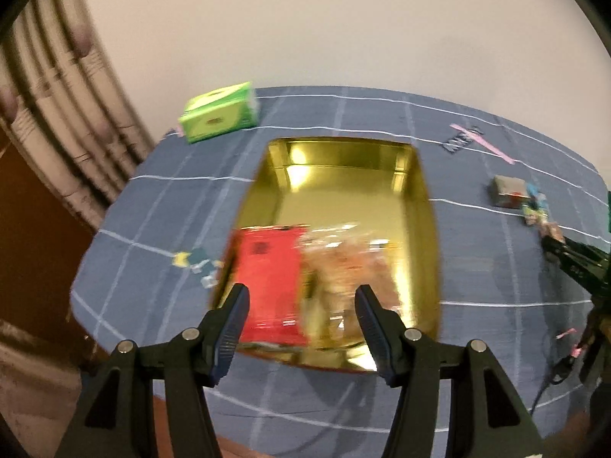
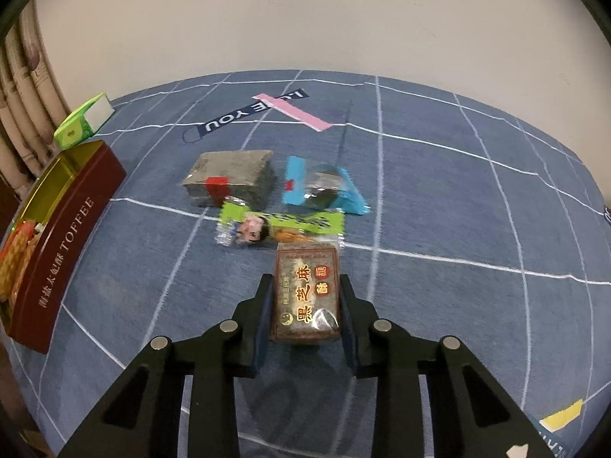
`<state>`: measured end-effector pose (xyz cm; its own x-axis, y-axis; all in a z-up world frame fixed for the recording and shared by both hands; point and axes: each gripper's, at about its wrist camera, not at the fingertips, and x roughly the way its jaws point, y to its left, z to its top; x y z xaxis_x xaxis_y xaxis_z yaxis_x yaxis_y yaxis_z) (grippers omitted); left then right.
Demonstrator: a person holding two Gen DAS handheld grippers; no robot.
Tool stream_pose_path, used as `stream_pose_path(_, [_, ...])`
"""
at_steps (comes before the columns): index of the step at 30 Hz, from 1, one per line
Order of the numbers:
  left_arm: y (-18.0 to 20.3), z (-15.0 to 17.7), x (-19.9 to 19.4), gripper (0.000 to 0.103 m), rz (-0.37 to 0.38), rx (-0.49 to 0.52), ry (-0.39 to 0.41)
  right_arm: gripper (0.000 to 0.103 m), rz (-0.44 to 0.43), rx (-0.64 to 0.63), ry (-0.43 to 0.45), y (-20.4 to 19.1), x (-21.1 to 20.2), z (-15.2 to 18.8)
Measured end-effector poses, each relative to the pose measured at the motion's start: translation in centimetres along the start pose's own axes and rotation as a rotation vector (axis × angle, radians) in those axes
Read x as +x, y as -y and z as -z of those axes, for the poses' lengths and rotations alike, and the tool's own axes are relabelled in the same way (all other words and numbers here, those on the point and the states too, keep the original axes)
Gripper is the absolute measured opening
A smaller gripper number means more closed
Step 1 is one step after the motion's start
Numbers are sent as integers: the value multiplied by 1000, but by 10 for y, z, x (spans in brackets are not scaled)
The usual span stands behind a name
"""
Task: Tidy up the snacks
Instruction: 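Grasp the brown square cake box with the right tool, then grasp the green candy stick with the left tool while the right tool holds the brown box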
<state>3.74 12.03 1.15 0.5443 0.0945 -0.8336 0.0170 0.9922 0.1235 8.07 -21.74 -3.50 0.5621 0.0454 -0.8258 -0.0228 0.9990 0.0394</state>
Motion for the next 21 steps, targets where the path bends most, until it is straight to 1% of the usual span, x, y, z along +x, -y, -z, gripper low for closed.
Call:
stream_pose_path(3, [22,-4,1,59,26,32,-1,29,17,18,5,13,-2,3])
stream_pose_path(12, [103,-13,7,59,151,147,-6,29,81,69,19,66,-4,10])
stream_pose_path(18, [143,-20,17,59,238,187,-25,29,105,104,35,97,-6,12])
stream_pose_path(19, [150,-22,19,60,258,193,-29,29,111,108,38,102,-6,13])
stream_pose_path(21, [162,-25,23,65,282,200,-33,29,116,109,43,108,-7,14])
